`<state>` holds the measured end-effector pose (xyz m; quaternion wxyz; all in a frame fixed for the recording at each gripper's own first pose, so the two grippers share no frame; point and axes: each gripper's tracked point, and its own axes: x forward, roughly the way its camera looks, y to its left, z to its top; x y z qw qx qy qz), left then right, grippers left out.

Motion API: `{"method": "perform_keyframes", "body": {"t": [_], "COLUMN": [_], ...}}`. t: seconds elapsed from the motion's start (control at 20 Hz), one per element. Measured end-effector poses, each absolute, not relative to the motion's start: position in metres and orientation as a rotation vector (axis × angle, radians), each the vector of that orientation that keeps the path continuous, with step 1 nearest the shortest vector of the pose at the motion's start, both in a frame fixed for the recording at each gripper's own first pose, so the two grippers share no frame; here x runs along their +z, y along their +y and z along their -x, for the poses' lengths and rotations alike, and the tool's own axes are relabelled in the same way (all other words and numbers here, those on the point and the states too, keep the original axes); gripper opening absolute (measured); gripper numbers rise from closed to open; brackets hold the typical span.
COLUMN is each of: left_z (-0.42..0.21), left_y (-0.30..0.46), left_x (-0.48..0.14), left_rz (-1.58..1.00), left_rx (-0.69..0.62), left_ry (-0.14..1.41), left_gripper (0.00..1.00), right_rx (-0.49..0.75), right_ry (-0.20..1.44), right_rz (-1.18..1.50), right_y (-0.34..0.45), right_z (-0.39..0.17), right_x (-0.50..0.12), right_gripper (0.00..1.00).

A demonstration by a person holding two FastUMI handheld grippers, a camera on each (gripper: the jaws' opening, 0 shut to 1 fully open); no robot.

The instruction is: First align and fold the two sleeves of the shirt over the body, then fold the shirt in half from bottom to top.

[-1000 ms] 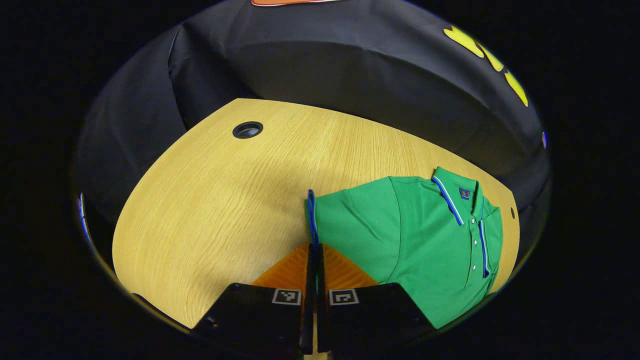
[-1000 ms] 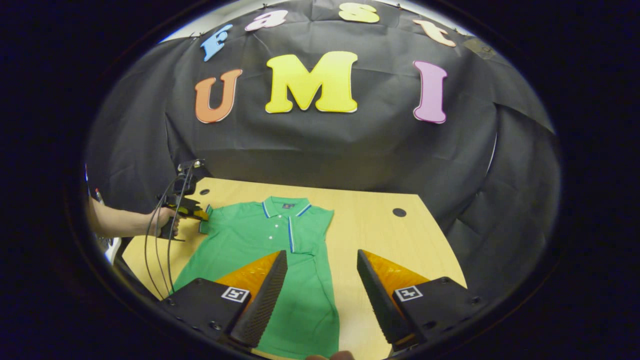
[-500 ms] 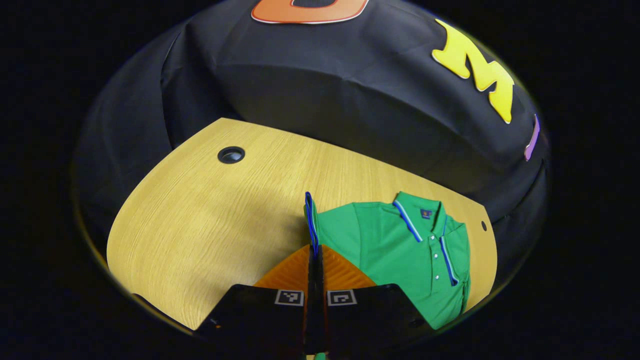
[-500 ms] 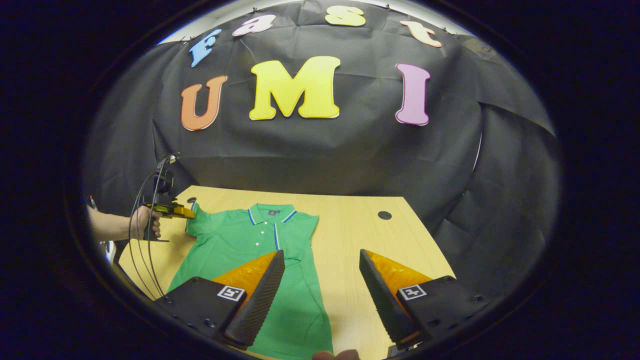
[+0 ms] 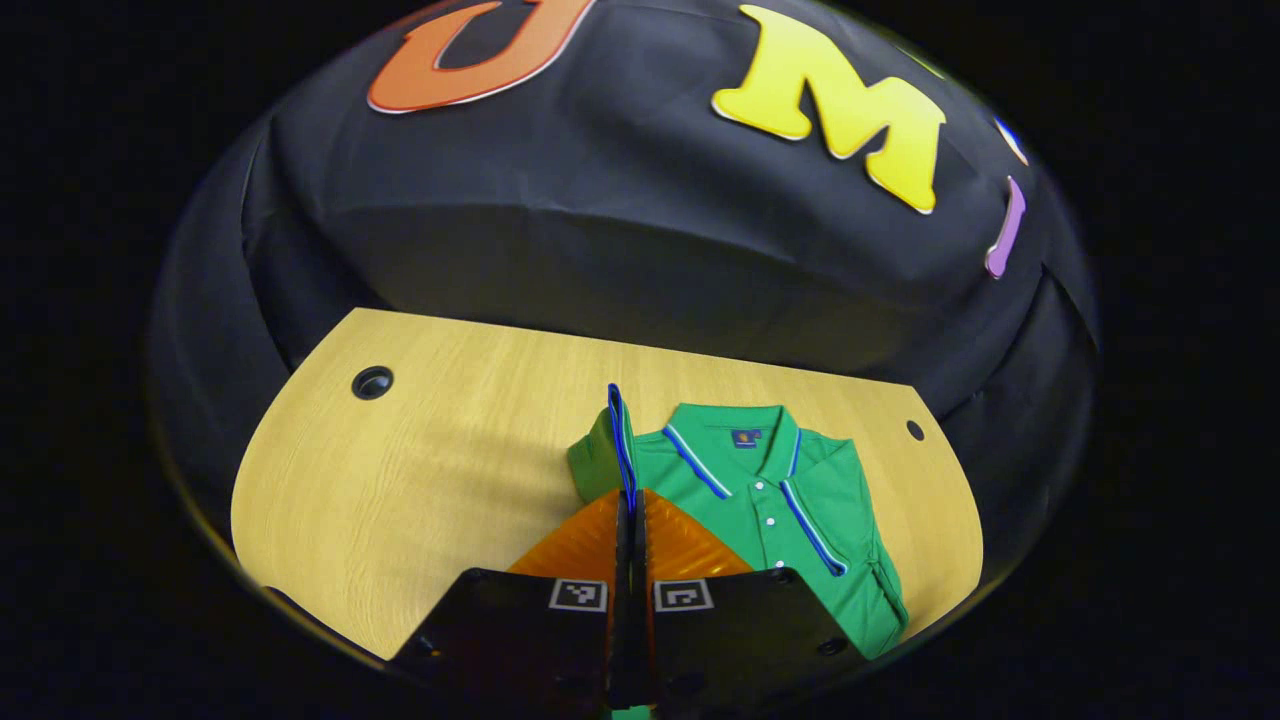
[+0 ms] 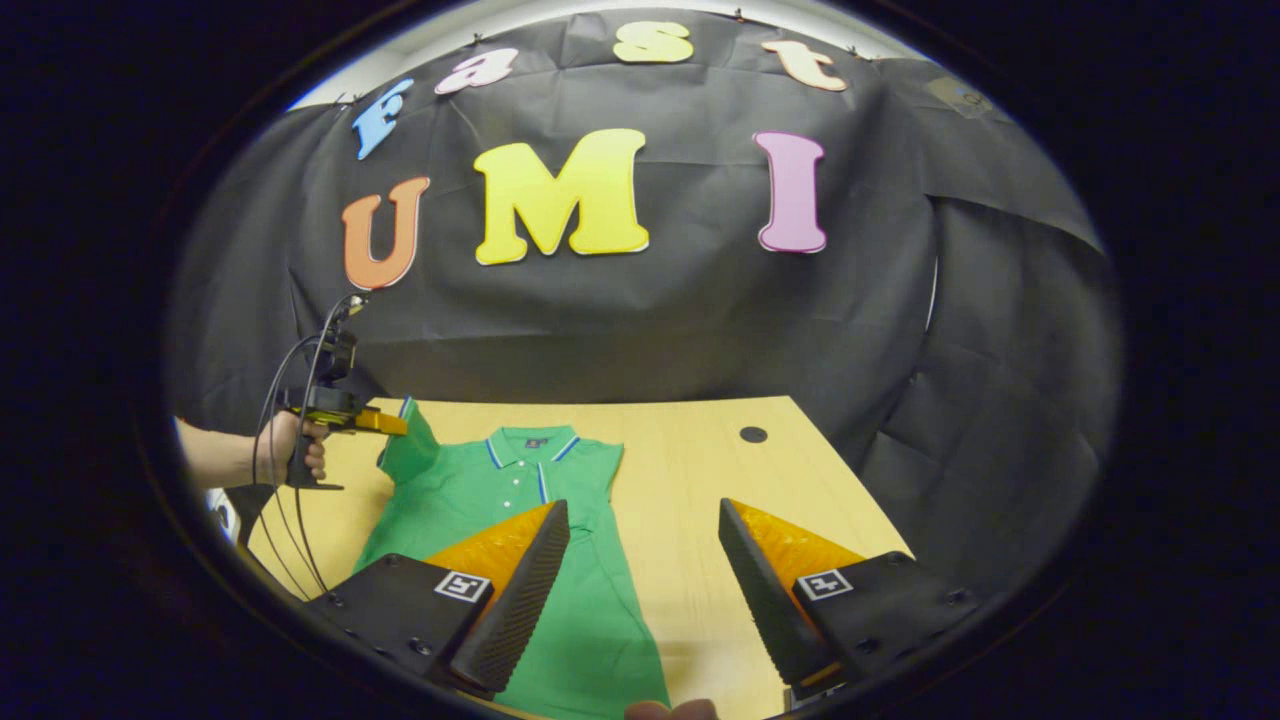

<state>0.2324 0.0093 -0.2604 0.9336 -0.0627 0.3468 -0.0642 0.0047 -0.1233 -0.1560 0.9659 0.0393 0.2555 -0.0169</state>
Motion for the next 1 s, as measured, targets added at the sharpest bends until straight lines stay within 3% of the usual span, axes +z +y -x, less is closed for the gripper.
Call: {"method": "perform_keyframes", "body": {"t": [0.35, 0.4, 0.45, 0.5, 0.55, 0.7, 1.0], "left_z": [-0.238, -0.237, -0.235, -0.234, -0.232, -0.211, -0.161], "left_y": [-0.046, -0.047, -0.045, -0.045, -0.046, -0.036, -0.022], "left_x": [-0.301, -0.305, -0.306, -0.306, -0.303, -0.281, -0.221], "left_rz": [0.137, 0.137, 0.126, 0.121, 0.126, 0.104, 0.082], "left_rx": [-0.128, -0.115, -0.095, -0.089, -0.089, -0.067, -0.07], "left_ry": [0.767, 0.776, 0.778, 0.771, 0.76, 0.729, 0.605], "left_gripper": [0.04, 0.08, 0.14, 0.39, 0.36, 1.0, 1.0], "right_rx": [-0.096, -0.103, -0.106, -0.107, -0.102, -0.058, 0.038], "right_ry": [0.523, 0.525, 0.525, 0.524, 0.523, 0.507, 0.51], "right_rz": [-0.092, -0.092, -0.091, -0.088, -0.083, -0.063, -0.07], "right_y": [-0.16, -0.164, -0.167, -0.169, -0.168, -0.156, -0.122], "right_z": [0.013, 0.015, 0.017, 0.018, 0.019, 0.014, 0.008], "right_x": [-0.159, -0.159, -0.159, -0.158, -0.158, -0.156, -0.157], "right_gripper": [0.95, 0.93, 0.93, 0.93, 0.93, 0.93, 0.93]}}
